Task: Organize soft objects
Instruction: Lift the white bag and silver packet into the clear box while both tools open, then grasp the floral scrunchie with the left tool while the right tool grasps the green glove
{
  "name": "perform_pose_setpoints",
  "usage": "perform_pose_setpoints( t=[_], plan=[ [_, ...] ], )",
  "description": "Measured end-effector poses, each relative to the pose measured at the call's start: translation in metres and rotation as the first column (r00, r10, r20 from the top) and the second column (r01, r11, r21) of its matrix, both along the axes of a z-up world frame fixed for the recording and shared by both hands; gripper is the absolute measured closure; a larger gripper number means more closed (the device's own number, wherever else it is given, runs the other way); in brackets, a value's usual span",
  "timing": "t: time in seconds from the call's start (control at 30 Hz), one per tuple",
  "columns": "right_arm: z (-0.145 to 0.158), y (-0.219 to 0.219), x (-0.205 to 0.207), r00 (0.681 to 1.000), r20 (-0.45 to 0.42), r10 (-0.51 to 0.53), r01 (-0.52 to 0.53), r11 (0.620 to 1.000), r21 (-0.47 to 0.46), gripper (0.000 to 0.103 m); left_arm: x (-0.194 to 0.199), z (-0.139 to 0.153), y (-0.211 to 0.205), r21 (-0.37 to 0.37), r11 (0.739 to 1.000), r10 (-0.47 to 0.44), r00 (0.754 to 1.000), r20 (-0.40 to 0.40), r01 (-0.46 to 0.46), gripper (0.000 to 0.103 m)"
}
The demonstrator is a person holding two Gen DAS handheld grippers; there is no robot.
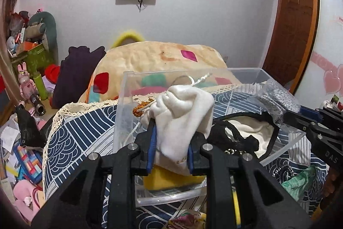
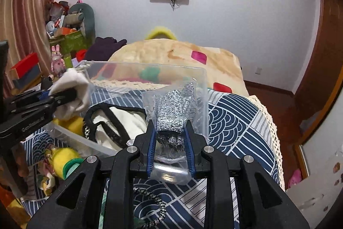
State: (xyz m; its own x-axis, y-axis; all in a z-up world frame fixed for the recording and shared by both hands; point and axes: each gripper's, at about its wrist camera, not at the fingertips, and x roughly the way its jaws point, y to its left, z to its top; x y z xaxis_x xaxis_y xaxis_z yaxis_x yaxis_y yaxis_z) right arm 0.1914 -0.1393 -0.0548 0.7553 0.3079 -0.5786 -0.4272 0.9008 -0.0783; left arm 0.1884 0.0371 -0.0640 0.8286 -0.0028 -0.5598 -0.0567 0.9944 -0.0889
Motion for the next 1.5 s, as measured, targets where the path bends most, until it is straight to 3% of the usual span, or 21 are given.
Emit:
perform_pose_setpoints(
  t=[0.1, 0.23, 0.33, 0.6, 0.73, 0.8, 1.07, 1.3, 1.5],
  plan=[
    [0.001, -0.001, -0.001, 1.000, 0.009, -0.002, 0.002, 1.000, -0.007, 0.077, -0.001, 0.001, -0.002, -0.004, 1.000, -0.006, 1.000, -0.009, 0.006, 0.071],
    [0.004, -0.007, -0.002, 1.000, 0.002, 0.006, -0.006, 1.000, 0.023, 0.057, -0.007, 0.005, -0.004, -0.033, 0.999, -0.031, 0.999, -0.015, 0.030, 0.057],
    [0.008, -0.008, -0.008, 1.000, 0.019, 0.004, -0.004, 1.000, 0.025, 0.055, -0.018, 0.010, -0.009, -0.018, 0.999, -0.032, 0.999, 0.016, 0.032, 0.051],
    [0.022, -0.016, -0.026, 0.998, 0.056, 0.010, -0.013, 0.998, 0.058, 0.053, -0.053, 0.032, -0.016, -0.003, 0.998, -0.069, 0.995, 0.070, 0.070, 0.045],
    [0.031, -0.021, -0.040, 0.995, 0.096, 0.023, -0.030, 0.997, 0.076, 0.040, -0.074, 0.040, -0.017, 0.015, 0.998, -0.066, 0.993, 0.103, 0.065, 0.036],
    [0.032, -0.023, -0.047, 0.993, 0.113, 0.029, -0.038, 0.996, 0.081, 0.040, -0.085, 0.040, -0.019, 0.023, 0.998, -0.063, 0.992, 0.106, 0.061, 0.033],
    [0.011, -0.018, -0.061, 0.996, 0.055, 0.066, -0.070, 0.994, 0.082, 0.039, -0.107, 0.006, -0.027, 0.030, 0.994, -0.104, 0.995, -0.007, 0.104, 0.032],
    [-0.034, 0.000, -0.058, 0.985, -0.086, 0.151, -0.146, 0.987, 0.061, 0.039, -0.106, -0.027, -0.026, -0.066, 0.992, -0.116, 0.990, -0.082, 0.111, 0.032],
    [-0.049, 0.003, -0.055, 0.984, -0.114, 0.140, -0.136, 0.990, 0.040, 0.039, -0.102, -0.050, -0.026, -0.072, 0.992, -0.109, 0.984, -0.138, 0.100, 0.032]
  ],
)
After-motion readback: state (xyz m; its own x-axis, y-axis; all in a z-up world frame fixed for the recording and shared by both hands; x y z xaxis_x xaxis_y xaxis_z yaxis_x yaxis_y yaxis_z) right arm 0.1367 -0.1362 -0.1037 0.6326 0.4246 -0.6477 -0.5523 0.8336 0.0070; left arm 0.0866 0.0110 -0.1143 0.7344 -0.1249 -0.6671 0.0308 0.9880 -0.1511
